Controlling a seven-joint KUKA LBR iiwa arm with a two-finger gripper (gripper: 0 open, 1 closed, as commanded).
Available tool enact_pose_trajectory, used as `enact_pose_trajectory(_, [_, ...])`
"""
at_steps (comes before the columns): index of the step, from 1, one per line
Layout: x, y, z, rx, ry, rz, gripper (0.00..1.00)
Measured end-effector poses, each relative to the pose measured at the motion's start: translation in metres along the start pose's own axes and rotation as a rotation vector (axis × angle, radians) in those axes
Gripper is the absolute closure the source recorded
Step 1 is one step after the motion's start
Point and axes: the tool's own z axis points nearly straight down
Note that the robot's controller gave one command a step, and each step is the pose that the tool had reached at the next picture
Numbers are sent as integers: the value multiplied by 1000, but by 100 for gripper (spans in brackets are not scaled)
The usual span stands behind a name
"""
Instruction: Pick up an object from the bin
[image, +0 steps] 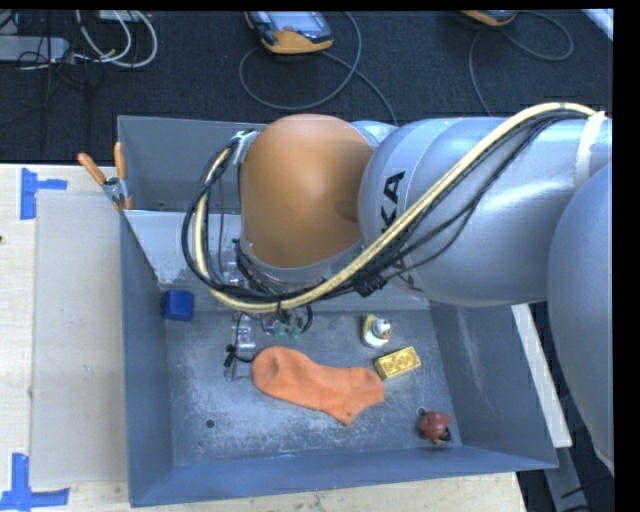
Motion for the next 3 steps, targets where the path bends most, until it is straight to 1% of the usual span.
enact_pose_trajectory(1, [-1,-1,-5,-1,-7,4,0])
enact_pose_trajectory(2, [-2,-30,37,-3,-7,-68,0])
enact_pose_trajectory(3, [11,-31,85,0,-6,-81,0])
